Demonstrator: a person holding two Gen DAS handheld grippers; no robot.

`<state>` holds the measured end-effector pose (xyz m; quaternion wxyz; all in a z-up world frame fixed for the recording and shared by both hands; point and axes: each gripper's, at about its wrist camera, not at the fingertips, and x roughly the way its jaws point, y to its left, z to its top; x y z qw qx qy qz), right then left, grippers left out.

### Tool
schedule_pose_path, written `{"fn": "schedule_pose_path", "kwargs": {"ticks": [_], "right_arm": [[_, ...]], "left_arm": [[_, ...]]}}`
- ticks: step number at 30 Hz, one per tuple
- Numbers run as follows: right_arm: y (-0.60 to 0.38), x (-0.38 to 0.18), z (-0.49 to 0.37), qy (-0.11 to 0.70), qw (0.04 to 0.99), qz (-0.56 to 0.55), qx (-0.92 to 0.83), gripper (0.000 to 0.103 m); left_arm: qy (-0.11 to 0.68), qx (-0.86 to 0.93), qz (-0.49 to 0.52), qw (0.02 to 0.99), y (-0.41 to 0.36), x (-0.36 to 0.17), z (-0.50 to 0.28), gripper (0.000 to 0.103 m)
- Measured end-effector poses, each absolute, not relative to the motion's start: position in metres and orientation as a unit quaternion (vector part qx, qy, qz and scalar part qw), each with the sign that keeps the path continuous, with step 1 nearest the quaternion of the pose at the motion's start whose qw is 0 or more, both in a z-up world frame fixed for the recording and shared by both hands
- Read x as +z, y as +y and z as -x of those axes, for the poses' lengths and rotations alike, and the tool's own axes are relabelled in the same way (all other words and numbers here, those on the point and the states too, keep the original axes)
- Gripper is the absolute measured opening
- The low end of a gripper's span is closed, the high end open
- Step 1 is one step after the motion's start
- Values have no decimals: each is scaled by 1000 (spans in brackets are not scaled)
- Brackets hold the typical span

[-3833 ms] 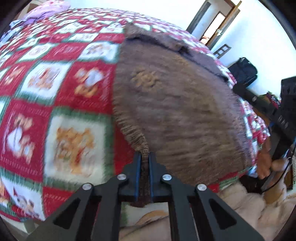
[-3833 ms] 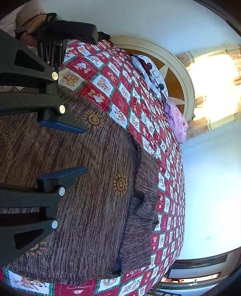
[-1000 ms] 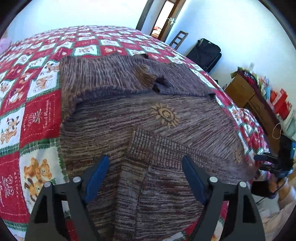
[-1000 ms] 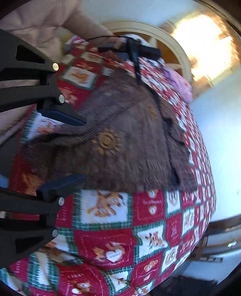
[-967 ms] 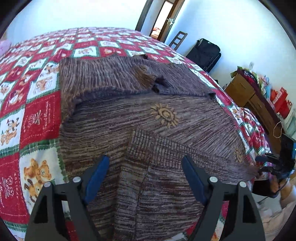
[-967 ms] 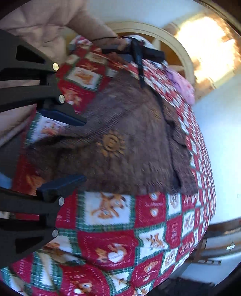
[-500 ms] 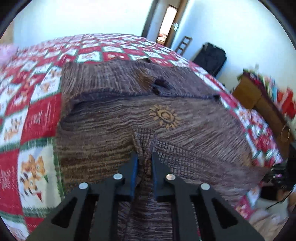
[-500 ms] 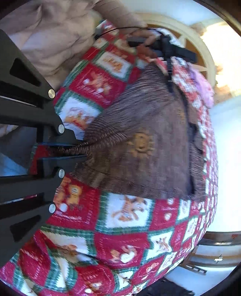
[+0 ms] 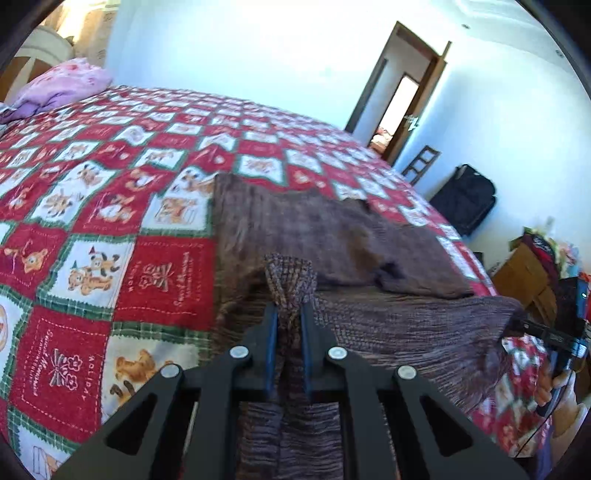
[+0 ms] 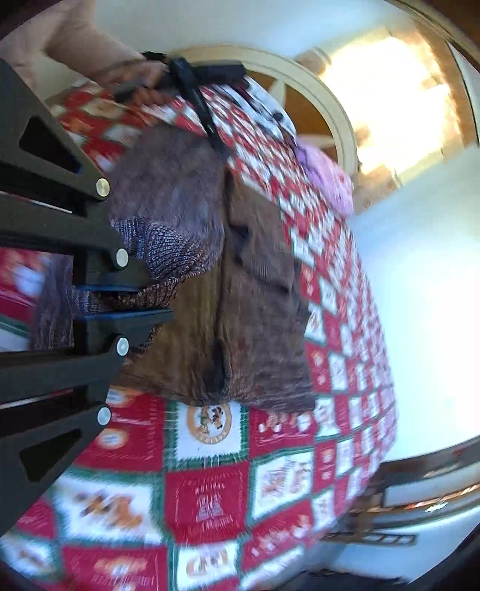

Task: Fold small clothes
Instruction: 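Grasp the hem with the left gripper while the right gripper holds it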

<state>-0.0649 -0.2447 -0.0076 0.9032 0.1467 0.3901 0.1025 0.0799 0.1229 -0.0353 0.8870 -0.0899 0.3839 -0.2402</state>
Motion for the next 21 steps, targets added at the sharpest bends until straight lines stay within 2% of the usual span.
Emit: {"fn": "schedule_pose_path", "kwargs": {"ticks": [3, 5, 8, 10, 11, 18, 20, 21], "right_arm": [[-254, -47, 33, 424, 880, -194, 88, 15], [-258, -58, 31, 417, 877, -218, 98, 17], [-257, -53, 34, 407, 883, -212, 103, 39], [-250, -46, 36, 404, 889, -191, 103, 64], [-245, -43, 36, 404, 893, -173, 97, 68], [-216, -36, 27, 404, 909, -58, 91, 69], [-208, -40, 26, 405, 910, -33, 87, 69], [-205, -42, 25, 407, 910, -21, 76, 64]], "left_arm": [[402, -229, 73, 884, 116, -52, -84, 12], [411, -238, 76, 876, 116, -59, -84, 13], [413, -254, 92, 870, 121, -63, -86, 14], [414, -268, 106, 863, 123, -64, -88, 19], [415, -271, 112, 861, 124, -64, -89, 20], [416, -274, 115, 860, 120, -63, -91, 20], [418, -278, 100, 859, 117, -62, -90, 27], [419, -281, 94, 858, 116, -62, -90, 35]]}}
